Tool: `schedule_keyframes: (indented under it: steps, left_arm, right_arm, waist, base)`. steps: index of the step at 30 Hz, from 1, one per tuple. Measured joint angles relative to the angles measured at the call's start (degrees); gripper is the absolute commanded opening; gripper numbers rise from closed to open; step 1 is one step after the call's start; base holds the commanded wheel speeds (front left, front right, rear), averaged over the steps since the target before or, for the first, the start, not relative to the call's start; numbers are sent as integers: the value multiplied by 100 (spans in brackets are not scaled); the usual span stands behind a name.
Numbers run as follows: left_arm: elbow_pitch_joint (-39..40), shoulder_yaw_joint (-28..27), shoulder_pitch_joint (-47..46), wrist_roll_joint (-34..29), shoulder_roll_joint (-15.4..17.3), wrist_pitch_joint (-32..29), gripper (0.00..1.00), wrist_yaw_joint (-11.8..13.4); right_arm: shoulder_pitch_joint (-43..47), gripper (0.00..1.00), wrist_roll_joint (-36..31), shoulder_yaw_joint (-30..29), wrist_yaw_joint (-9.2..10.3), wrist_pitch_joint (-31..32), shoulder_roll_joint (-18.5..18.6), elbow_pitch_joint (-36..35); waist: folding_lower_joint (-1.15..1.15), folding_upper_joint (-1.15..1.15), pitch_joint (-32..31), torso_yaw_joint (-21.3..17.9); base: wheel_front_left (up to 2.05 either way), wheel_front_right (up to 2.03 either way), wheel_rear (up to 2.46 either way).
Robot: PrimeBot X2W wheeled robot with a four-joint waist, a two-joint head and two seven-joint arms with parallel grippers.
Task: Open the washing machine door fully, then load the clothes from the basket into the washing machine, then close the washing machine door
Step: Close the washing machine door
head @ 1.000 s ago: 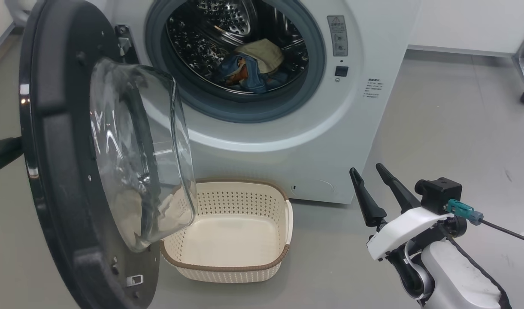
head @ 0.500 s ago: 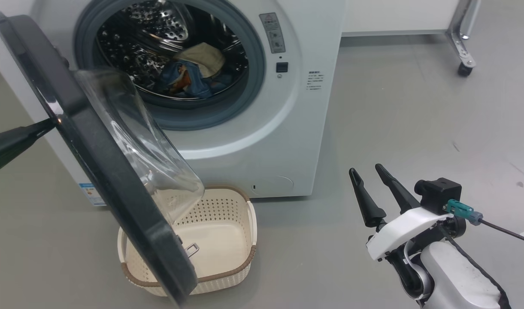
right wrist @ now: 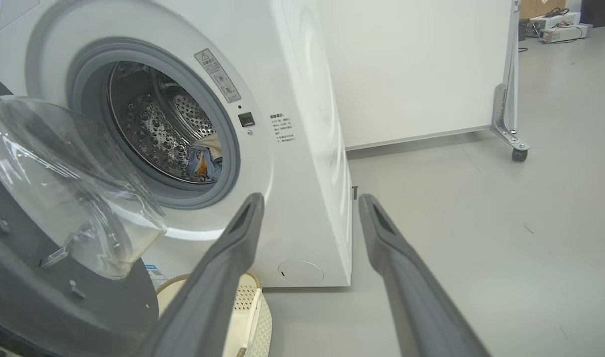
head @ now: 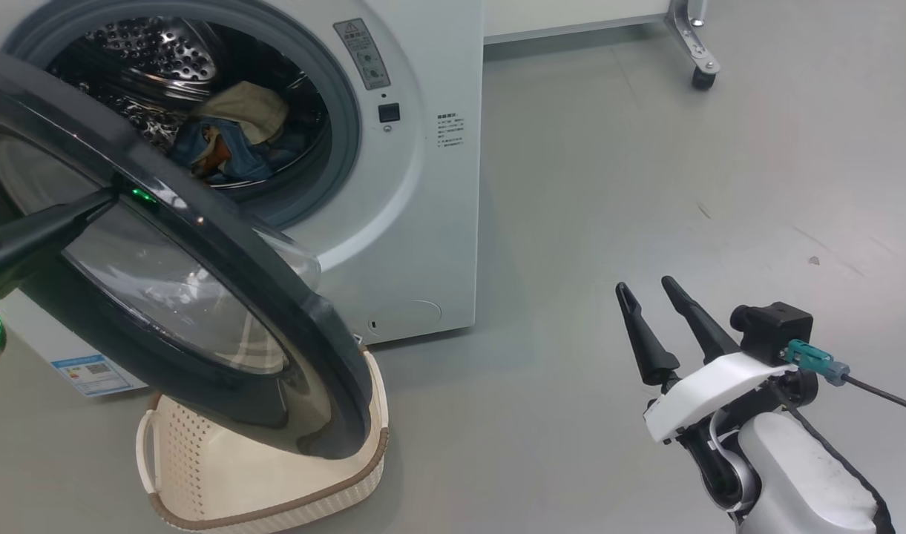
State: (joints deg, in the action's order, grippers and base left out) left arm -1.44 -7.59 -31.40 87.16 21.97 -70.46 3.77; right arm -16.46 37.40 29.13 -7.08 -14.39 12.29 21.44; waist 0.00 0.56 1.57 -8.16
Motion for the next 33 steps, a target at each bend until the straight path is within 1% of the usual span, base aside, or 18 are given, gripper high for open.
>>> schedule_keyframes:
  steps: [4, 8, 14, 23, 24, 25, 26, 27, 28, 29, 30, 33]
  left_arm:
    - [44, 60, -2, -44, -90, 59, 0, -1]
    - [65, 70, -1, -51, -113, 99, 0, -1]
    - [87, 164, -2, -87, -190, 149, 0, -1]
    - [100, 143, -1, -98, -203, 244, 0, -12]
    - [107, 126, -1, -108, -205, 253, 14, -16]
    - [112, 112, -1, -108, -207, 298, 36, -20]
    - [123, 78, -1, -110, -205, 301, 46, -42]
    - [132, 68, -1, -122, -205, 321, 73, -60]
    - [135, 65, 0, -126, -205, 348, 80, -68]
    - [138, 62, 3, -136, -204, 350, 94, -91]
    - [145, 45, 9, -158, -204, 377, 100, -119]
    - [183, -20, 64, -210, -189, 499, 100, -220]
  right_arm:
    - [3, 100, 0, -114, 0, 0, 34, -5]
    - [3, 100, 0, -154, 0, 0, 31, -16]
    - [7, 100, 0, -247, 0, 0, 34, -35]
    - [80, 100, 0, -255, 0, 0, 35, -40]
    - [109, 100, 0, -257, 0, 0, 35, -37]
    - [120, 100, 0, -260, 0, 0, 37, -38]
    - [120, 100, 0, -266, 0, 0, 40, -44]
    - [120, 100, 0, -269, 0, 0, 40, -47]
    - [120, 100, 0, -274, 0, 0, 41, -51]
    - [120, 100, 0, -277, 0, 0, 41, -52]
    - [120, 100, 0, -278, 0, 0, 41, -55]
    - [120, 100, 0, -286, 0, 0, 38, -65]
  waist:
    - [0, 0, 55, -97]
    - [0, 0, 79, -102]
    - [0, 0, 74, 10]
    - [0, 0, 6, 197]
    - [0, 0, -2, 221]
    - [0, 0, -8, 244]
    - [0, 0, -18, 294]
    - [0, 0, -21, 319]
    - [0, 0, -23, 345]
    - [0, 0, -25, 371]
    - [0, 0, -26, 396]
    - [0, 0, -34, 467]
  base:
    - [0, 0, 0]
    - [0, 0, 0]
    - [0, 0, 0]
    - [0, 0, 0]
    - [0, 0, 0]
    - [0, 0, 0]
    - [0, 0, 0]
    - [0, 0, 0]
    - [0, 0, 0]
    - [0, 0, 0]
    - [0, 0, 0]
    - [0, 0, 0]
